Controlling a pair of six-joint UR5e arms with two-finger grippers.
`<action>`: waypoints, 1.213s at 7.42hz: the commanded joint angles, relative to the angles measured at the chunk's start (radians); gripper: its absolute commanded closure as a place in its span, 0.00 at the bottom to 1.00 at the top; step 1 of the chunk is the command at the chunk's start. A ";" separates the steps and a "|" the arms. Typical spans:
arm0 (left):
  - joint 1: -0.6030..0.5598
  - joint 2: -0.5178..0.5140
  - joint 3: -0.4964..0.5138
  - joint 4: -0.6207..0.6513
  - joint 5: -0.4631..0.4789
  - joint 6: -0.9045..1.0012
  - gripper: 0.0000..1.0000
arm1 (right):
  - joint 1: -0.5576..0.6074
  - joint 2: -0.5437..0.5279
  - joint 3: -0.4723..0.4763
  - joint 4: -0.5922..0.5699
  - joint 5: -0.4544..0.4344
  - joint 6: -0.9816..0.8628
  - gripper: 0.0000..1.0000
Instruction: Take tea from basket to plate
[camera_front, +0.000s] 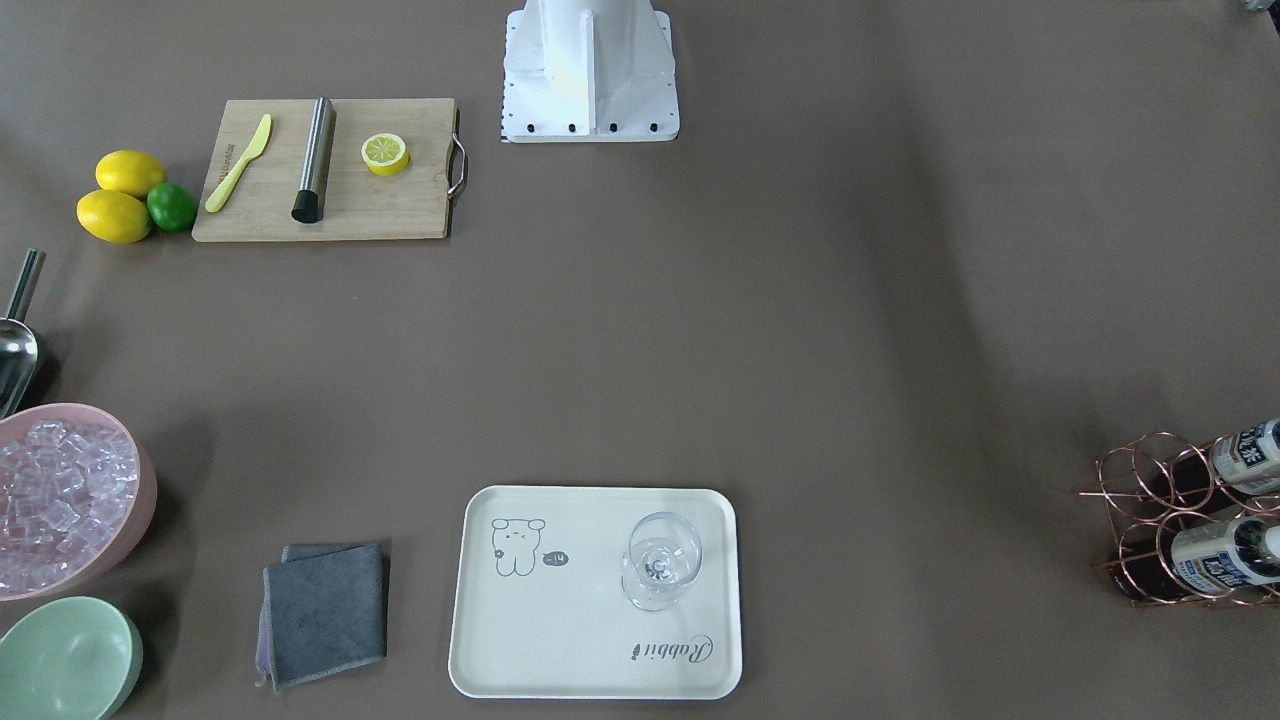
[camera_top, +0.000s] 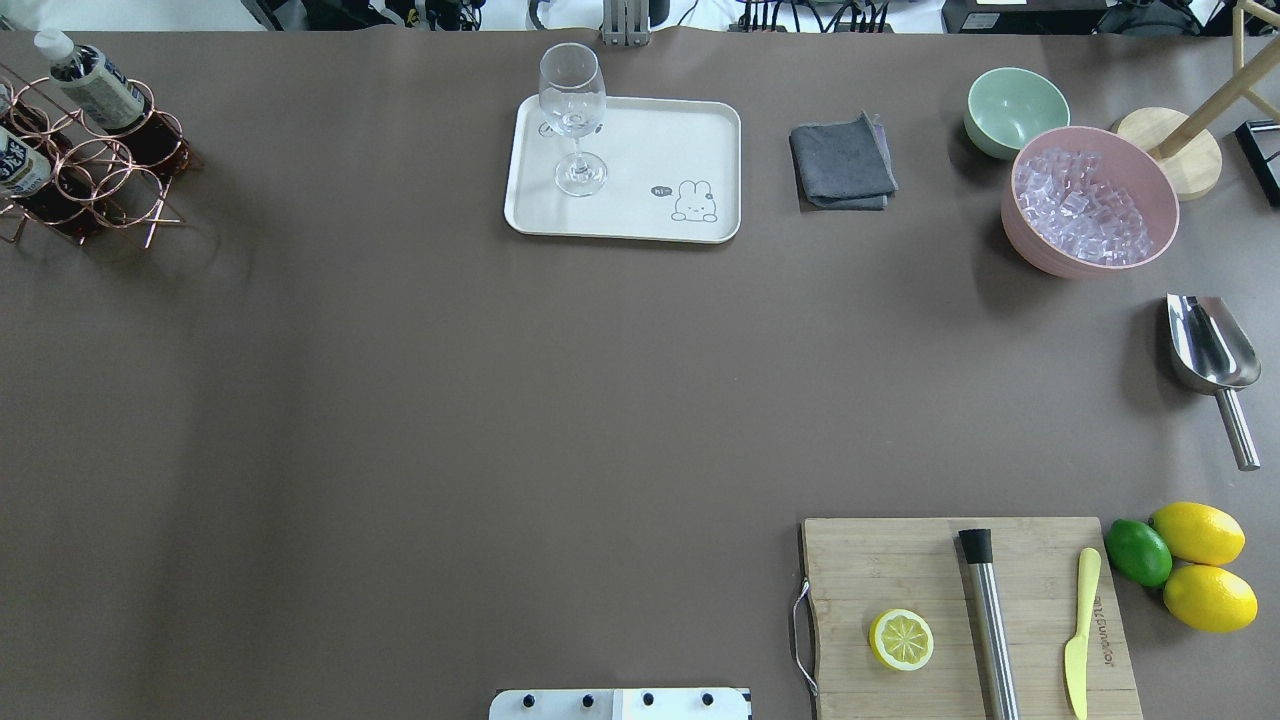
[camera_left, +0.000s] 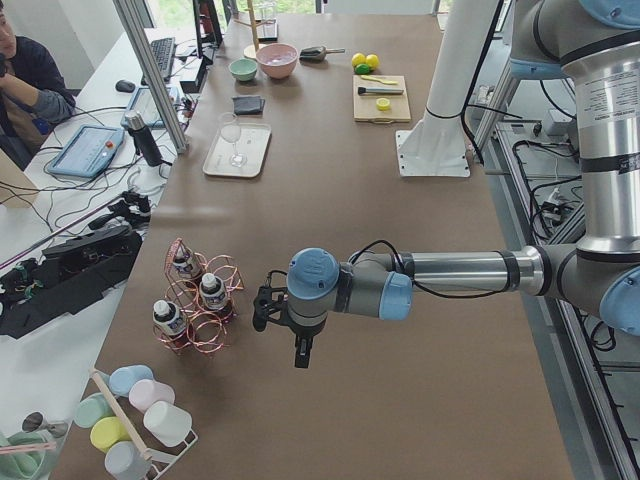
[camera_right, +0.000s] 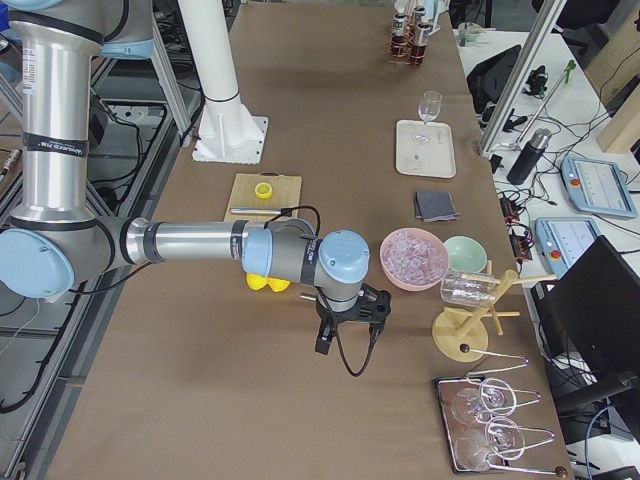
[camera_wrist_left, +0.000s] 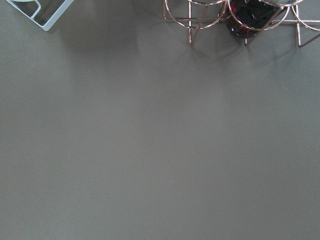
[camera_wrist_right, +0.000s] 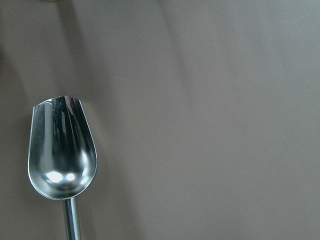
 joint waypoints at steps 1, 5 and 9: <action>0.001 0.030 0.000 -0.049 0.006 0.004 0.02 | 0.000 0.000 -0.001 0.000 0.000 0.000 0.00; 0.001 0.022 0.009 -0.066 0.006 -0.001 0.02 | 0.000 0.000 0.000 0.000 0.000 0.000 0.00; 0.001 0.022 -0.001 -0.060 0.000 -0.003 0.02 | 0.002 0.000 -0.001 0.000 -0.002 0.000 0.00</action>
